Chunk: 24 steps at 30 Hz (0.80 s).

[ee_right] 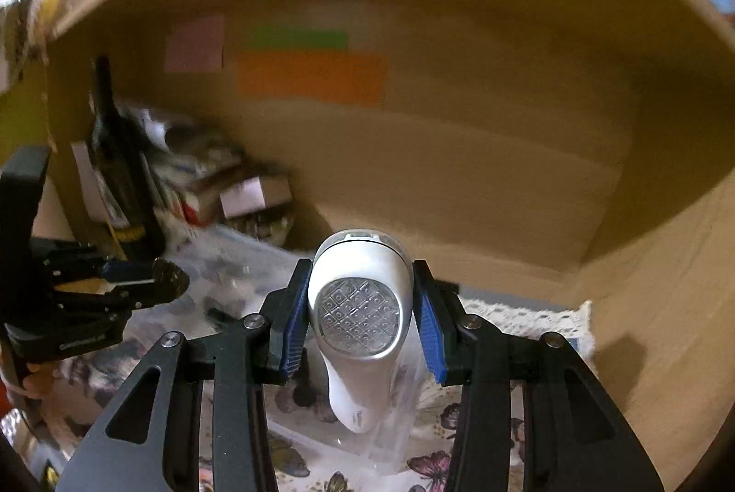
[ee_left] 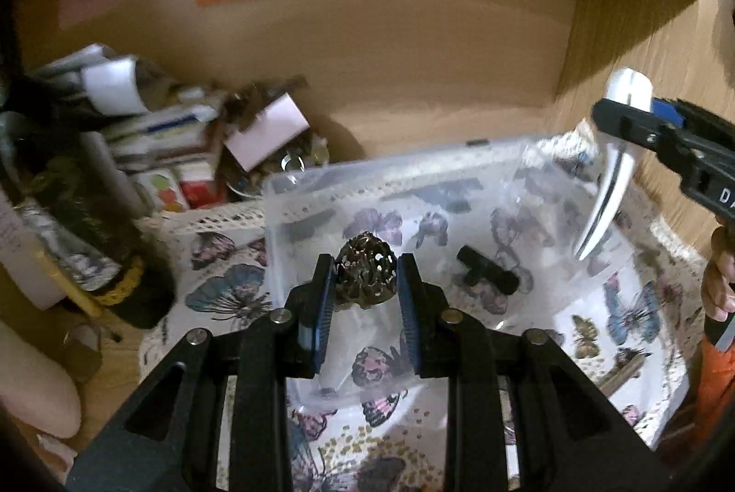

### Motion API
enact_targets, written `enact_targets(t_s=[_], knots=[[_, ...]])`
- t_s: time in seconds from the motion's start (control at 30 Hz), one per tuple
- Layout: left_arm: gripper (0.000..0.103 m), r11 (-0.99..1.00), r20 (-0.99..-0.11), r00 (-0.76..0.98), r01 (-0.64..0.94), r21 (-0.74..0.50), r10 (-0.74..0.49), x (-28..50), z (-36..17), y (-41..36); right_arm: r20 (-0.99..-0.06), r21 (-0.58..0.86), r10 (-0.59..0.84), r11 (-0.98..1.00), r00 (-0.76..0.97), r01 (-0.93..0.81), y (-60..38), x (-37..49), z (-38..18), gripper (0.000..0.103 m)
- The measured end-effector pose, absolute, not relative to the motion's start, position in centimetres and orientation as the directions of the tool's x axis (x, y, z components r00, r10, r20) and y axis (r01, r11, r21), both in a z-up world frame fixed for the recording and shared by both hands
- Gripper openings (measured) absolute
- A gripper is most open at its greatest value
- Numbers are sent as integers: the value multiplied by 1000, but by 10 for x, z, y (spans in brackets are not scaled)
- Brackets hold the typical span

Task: Organize rigid objects
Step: 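Lower the white device into the box with the right tool while the left drops the grinder in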

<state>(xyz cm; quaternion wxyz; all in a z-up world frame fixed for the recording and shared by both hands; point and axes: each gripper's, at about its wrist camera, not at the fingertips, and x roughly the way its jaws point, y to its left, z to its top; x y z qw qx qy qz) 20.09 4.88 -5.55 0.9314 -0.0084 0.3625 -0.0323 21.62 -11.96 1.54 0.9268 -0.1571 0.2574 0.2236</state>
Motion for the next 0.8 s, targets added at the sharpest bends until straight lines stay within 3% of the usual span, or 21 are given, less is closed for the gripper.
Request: enact_targets(t_s=[0.23,0.63,0.8], knots=[[27,995,-737,670,89,-37,-87,225,-84,39,-663,-184,298,825,687,-535,-101,248,-23,38],[27,995,-729,678,79,-56,-95,221,-79,44,-748,-171,255,818,613,-549,-92,258,-46,39],[35,996,-702,706,65,-63,-91,205,-63,49,-710,-154,283,832,645,-534,-101,238,-25,53]])
